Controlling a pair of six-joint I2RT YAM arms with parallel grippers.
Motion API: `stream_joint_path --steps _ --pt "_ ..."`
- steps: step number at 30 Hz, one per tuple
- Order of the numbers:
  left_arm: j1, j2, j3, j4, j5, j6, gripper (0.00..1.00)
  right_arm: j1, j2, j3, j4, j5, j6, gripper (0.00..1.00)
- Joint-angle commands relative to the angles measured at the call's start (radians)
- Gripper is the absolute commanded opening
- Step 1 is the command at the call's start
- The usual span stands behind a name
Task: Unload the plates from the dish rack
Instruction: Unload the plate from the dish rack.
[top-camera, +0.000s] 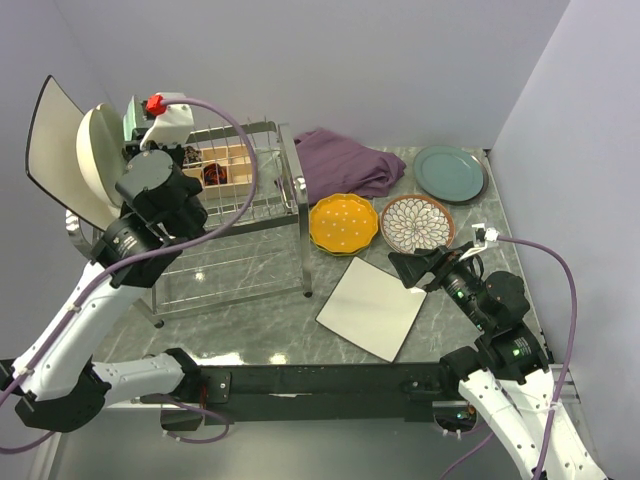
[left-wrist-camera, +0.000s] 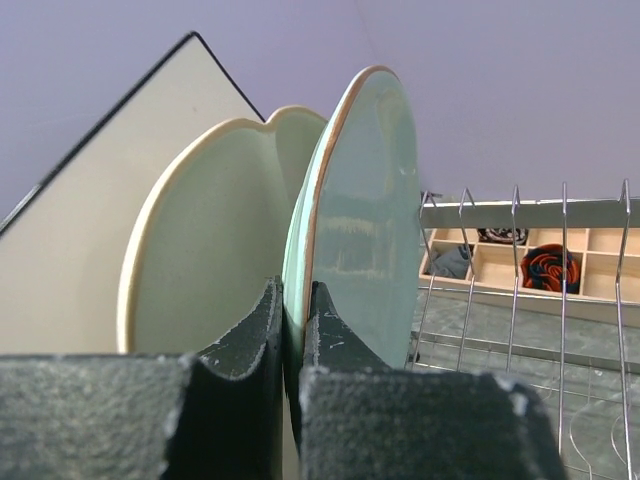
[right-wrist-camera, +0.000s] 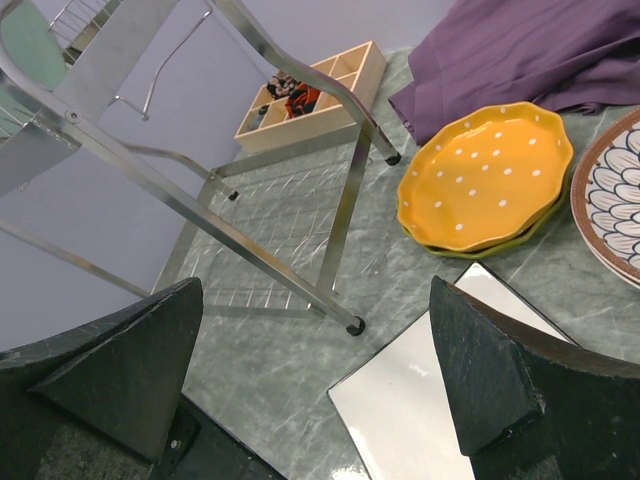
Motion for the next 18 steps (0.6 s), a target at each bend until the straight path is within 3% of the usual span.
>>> stream_joint_path --steps 1,7,18 --pt "-0.084 -0.001 0.04 0.3 -0.026 0.167 0.01 -0.001 0.002 0.002 0.032 0.01 -0.024 1.0" --pt "-0.13 0.019 0.076 0.311 -0.072 0.225 0.01 -0.001 -0.001 0.002 0.03 0.013 -0.029 1.0" --pt "-0.193 0.065 0.139 0.527 -0.129 0.409 0.01 0.001 0.005 0.002 0.032 0.021 -0.035 1.0"
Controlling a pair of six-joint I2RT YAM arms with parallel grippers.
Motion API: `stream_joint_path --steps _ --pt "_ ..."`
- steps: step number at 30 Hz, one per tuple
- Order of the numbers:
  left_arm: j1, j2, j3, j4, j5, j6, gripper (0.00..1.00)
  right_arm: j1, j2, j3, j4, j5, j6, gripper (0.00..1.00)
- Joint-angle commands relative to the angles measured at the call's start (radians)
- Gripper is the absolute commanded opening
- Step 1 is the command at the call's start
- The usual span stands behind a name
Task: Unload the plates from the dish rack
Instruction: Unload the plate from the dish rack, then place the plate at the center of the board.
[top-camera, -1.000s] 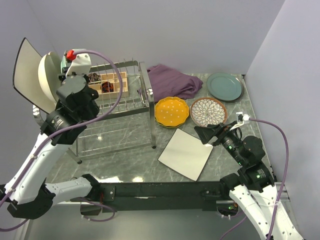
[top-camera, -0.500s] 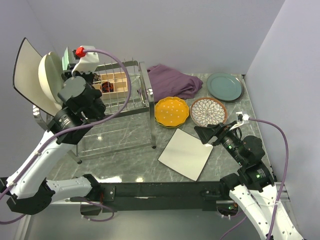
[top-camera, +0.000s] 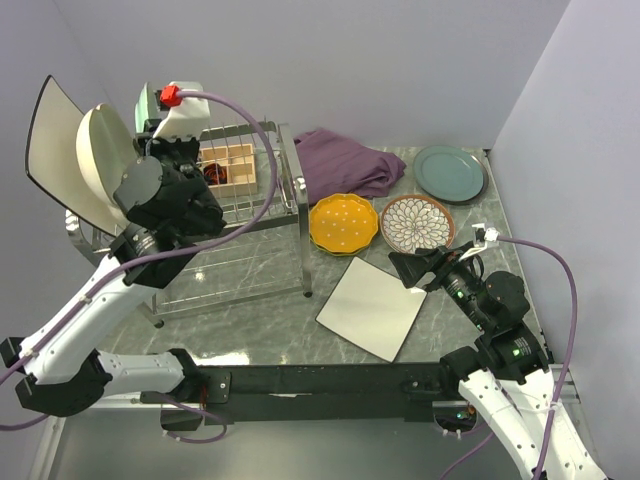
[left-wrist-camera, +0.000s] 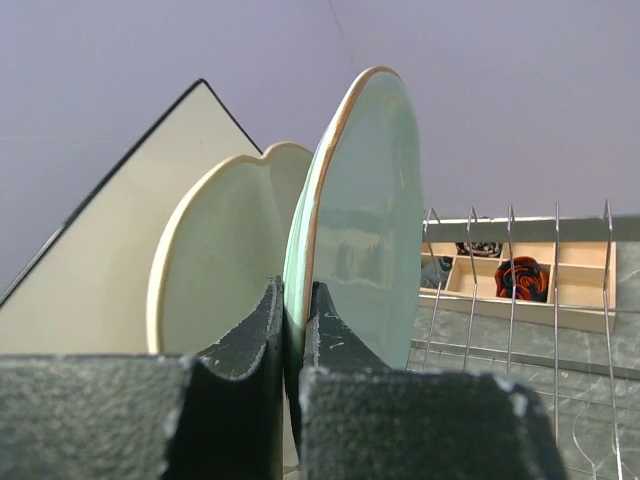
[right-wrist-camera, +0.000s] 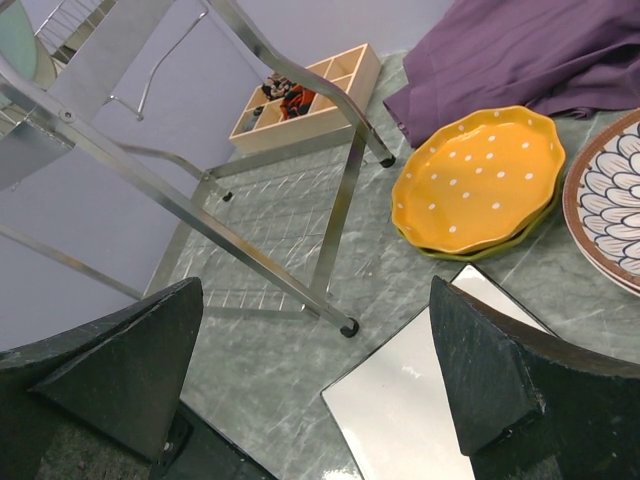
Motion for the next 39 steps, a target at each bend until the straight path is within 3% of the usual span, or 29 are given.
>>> stream_joint_path --steps 1,9,12,13,14,16,24,32,39 --pt "-0.037 0.015 0.118 0.213 0.005 0.106 0.01 0.0 0.005 -0.001 0.035 0.015 -0.019 1.0" --pt "-0.143 0.088 0.267 0.154 0.047 -0.035 0.01 0.001 0.036 0.022 0.029 0.009 -0.003 1.0" --pt "-0.194 0.101 0.346 -0.016 0.124 -0.238 0.01 0.001 0.031 0.048 0.018 0.0 0.003 1.0" --pt "-0.202 0.104 0.371 -0.068 0.156 -0.37 0.01 0.0 0.024 0.06 0.016 0.0 0.007 1.0" --pt "-0.205 0.101 0.417 -0.186 0.24 -0.448 0.01 0.001 0.017 0.064 0.016 -0.002 0.01 1.0" --pt "-0.205 0.085 0.437 -0.251 0.363 -0.658 0.01 0.0 0.008 0.074 0.018 -0.003 0.02 1.0" --pt "-0.205 -0.02 0.278 -0.208 0.808 -1.093 0.01 0.0 0.008 0.096 0.143 -0.123 0.069 1.0" --pt "-0.205 0.008 0.14 -0.138 1.017 -1.265 0.01 0.001 -0.035 0.068 0.404 -0.211 0.242 1.0" --pt "-0.205 0.008 -0.011 -0.032 1.126 -1.356 0.01 0.001 -0.098 0.025 0.457 -0.042 0.368 1.0"
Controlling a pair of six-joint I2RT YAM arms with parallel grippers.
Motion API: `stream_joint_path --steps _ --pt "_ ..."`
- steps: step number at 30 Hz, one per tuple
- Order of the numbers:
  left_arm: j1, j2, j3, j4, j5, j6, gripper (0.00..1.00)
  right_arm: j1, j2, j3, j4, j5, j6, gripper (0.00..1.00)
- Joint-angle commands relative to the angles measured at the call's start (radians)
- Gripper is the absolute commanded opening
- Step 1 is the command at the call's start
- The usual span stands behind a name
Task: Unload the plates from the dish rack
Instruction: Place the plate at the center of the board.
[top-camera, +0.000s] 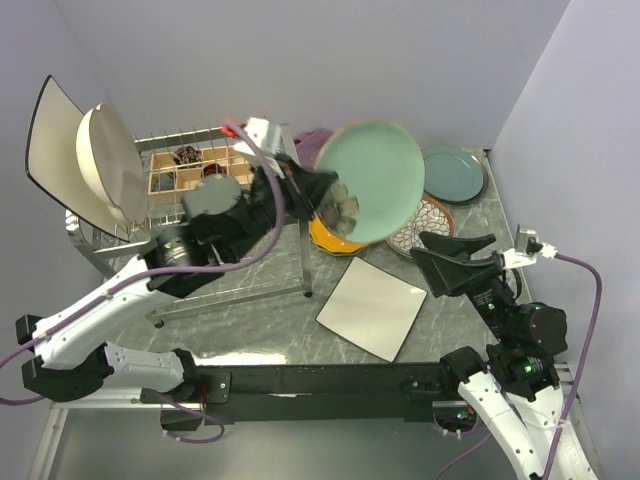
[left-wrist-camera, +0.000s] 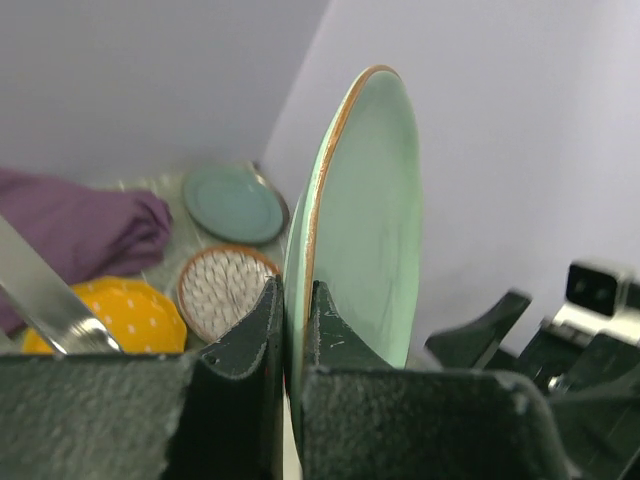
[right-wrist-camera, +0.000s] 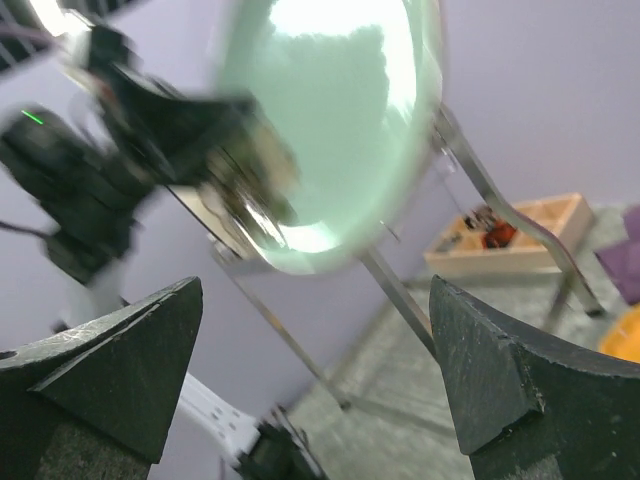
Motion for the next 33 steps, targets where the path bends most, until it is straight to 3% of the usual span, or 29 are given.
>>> stream_joint_path --steps 1,5,17,18,22,25,30,33 --pt "-0.004 -0.044 -0.04 0.242 0.112 -0.116 0.01 0.001 -0.018 -0.011 0.066 0.128 0.098 1.0" --pt "-0.004 -0.064 -0.107 0.32 0.13 -0.133 0.01 0.001 0.002 0.015 -0.061 0.256 0.115 1.0" --pt "-0.004 -0.111 -0.229 0.388 0.15 -0.152 0.01 0.001 0.055 -0.017 -0.041 0.279 0.096 0.98" --pt "-0.004 -0.118 -0.241 0.391 0.151 -0.152 0.01 -0.001 0.055 -0.026 -0.014 0.273 0.093 0.95" --pt "-0.004 -0.116 -0.275 0.41 0.179 -0.173 0.01 -0.001 0.048 -0.083 0.116 0.192 0.11 0.69" --pt "-0.004 -0.104 -0.291 0.41 0.203 -0.202 0.01 -0.001 0.053 -0.12 0.19 0.129 0.142 0.54" --pt "-0.004 -0.076 -0.315 0.433 0.233 -0.233 0.01 0.001 0.035 -0.16 0.23 0.107 0.161 0.38" --pt "-0.004 -0.066 -0.334 0.449 0.242 -0.253 0.01 0.001 0.01 -0.175 0.235 0.1 0.17 0.24"
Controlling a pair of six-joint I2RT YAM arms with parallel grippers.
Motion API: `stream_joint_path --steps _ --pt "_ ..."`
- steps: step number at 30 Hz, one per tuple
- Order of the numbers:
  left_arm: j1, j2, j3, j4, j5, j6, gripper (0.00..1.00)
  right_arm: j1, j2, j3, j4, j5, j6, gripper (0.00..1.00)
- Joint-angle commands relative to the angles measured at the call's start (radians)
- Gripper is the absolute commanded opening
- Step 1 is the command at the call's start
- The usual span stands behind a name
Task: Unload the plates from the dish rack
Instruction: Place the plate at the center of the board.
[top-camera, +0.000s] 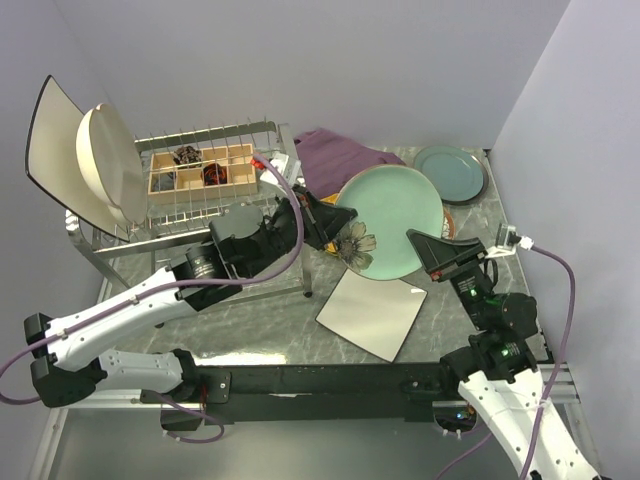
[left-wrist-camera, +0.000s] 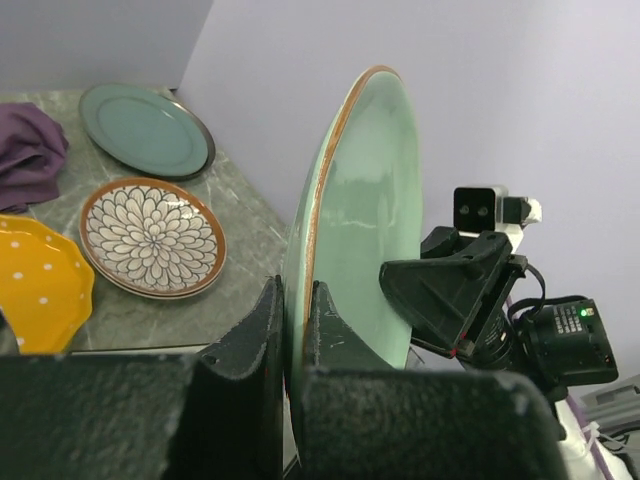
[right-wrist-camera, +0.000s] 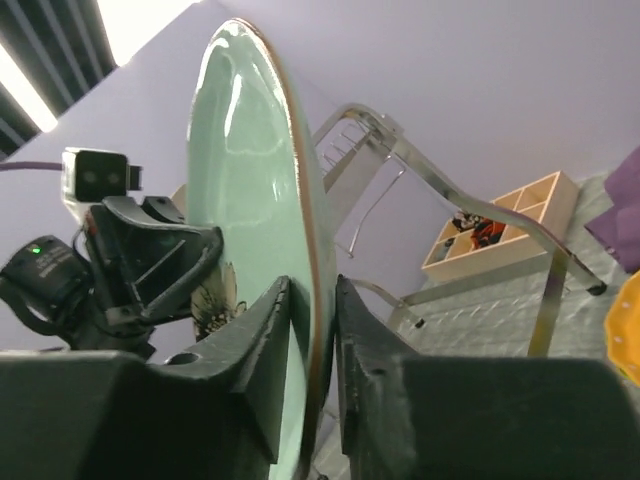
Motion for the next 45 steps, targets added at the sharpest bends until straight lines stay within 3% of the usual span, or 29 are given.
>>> stream_joint_path --steps 1,2,4,6,7,8,11,16,19,21,22,28,34,38,41,45 --pt "-0.003 -0.01 0.003 0.241 0.055 -0.087 0.01 -0.001 -0.033 -0.014 0.09 -0.044 0.02 0.07" --pt "-0.003 -0.007 -0.009 0.246 0.058 -0.101 0.01 0.001 -0.041 -0.01 0.087 -0.051 0.023 0.0" --pt "-0.003 0.007 -0.013 0.238 0.061 -0.109 0.01 -0.001 -0.052 -0.011 0.082 -0.047 0.053 0.0" --pt "-0.003 0.019 -0.01 0.224 0.049 -0.109 0.14 -0.001 -0.078 -0.022 0.049 -0.006 0.099 0.0" --pt "-0.003 0.019 -0.011 0.217 0.044 -0.109 0.32 0.001 -0.09 -0.02 0.025 0.022 0.113 0.0" --pt "-0.003 0.019 -0.017 0.215 0.038 -0.104 0.38 0.001 -0.113 -0.02 0.002 0.069 0.122 0.0" --pt "-0.003 0.007 -0.036 0.218 0.018 -0.1 0.51 -0.001 -0.162 -0.023 -0.022 0.129 0.155 0.0" --pt "-0.003 0.008 -0.011 0.186 0.027 -0.081 0.6 0.001 -0.185 0.026 -0.096 0.258 0.179 0.0" --pt "-0.003 0.014 0.015 0.166 0.032 -0.052 0.81 -0.001 -0.187 0.043 -0.123 0.317 0.202 0.0" --pt "-0.003 0.016 0.032 0.128 0.024 -0.037 0.89 0.001 -0.173 0.064 -0.139 0.369 0.184 0.0" --pt "-0.003 0.011 0.044 0.113 0.015 -0.02 0.98 -0.001 -0.156 0.078 -0.162 0.39 0.173 0.0" --pt "-0.003 -0.033 0.033 0.037 -0.001 0.037 0.99 0.001 -0.098 0.155 -0.232 0.641 -0.015 0.0" --pt "-0.006 -0.035 0.036 -0.087 -0.001 0.081 1.0 -0.002 0.054 0.247 -0.254 0.769 -0.207 0.0" --pt "-0.024 -0.059 -0.008 -0.073 0.012 0.098 1.0 -0.016 0.146 0.313 -0.285 0.878 -0.305 0.0" --pt "-0.041 -0.081 -0.071 -0.035 0.013 0.103 1.0 -0.068 0.223 0.363 -0.306 0.874 -0.332 0.0" --pt "-0.047 -0.104 -0.166 -0.006 0.026 0.115 1.0 -0.264 0.333 0.429 -0.361 0.664 -0.275 0.0"
